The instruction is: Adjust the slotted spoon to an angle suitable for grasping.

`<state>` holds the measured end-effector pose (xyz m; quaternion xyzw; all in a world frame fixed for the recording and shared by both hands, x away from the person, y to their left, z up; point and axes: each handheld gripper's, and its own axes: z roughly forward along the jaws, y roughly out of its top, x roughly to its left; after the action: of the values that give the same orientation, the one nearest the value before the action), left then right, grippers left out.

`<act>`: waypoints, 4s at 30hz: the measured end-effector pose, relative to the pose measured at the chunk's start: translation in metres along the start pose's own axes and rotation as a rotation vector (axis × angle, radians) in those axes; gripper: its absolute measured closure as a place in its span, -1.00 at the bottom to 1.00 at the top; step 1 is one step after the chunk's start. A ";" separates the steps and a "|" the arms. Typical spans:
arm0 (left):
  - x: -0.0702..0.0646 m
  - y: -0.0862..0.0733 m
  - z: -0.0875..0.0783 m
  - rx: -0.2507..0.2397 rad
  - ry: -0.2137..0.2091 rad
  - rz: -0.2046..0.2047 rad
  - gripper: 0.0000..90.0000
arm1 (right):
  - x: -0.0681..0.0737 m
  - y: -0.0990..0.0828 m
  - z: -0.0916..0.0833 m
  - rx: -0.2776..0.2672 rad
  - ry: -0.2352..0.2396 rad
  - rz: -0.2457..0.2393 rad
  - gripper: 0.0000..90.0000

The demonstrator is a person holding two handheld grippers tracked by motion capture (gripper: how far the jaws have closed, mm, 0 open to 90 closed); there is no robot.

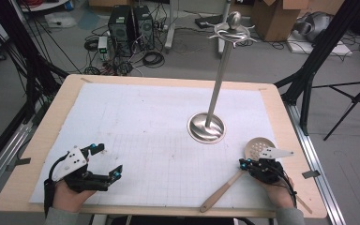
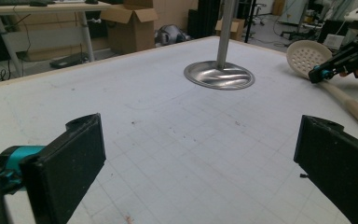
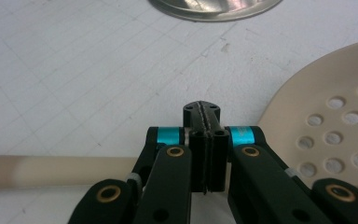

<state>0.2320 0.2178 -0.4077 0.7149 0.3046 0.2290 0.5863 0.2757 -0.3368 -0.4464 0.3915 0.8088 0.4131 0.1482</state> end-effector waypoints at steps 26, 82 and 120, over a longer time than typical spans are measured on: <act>0.004 0.002 0.015 -0.004 -0.018 -0.002 -0.95 | 0.074 -0.022 -0.033 -0.021 0.169 -0.135 1.00; 0.010 -0.002 -0.012 -0.028 0.043 -0.028 -0.95 | 0.083 0.040 0.057 0.015 0.078 -0.122 1.00; 0.007 -0.002 -0.016 -0.030 0.044 -0.016 -0.95 | 0.067 0.061 0.089 0.020 -0.035 -0.078 1.00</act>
<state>0.2254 0.2344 -0.4063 0.6984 0.3197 0.2444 0.5919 0.3137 -0.2156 -0.4473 0.3685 0.8248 0.3917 0.1744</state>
